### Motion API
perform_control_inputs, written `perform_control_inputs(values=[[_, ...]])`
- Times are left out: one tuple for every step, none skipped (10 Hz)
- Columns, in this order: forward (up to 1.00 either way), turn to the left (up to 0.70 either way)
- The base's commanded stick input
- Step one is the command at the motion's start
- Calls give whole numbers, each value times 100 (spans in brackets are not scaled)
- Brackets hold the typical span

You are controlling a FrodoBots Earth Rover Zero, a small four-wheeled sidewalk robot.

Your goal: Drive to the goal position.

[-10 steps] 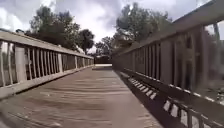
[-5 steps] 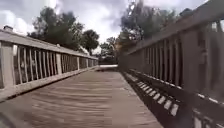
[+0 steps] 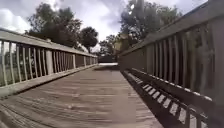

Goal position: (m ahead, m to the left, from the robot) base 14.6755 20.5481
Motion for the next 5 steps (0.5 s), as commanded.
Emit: perform_control_inputs(values=[[83, 0], [83, 0], [83, 0], [83, 0], [83, 0]])
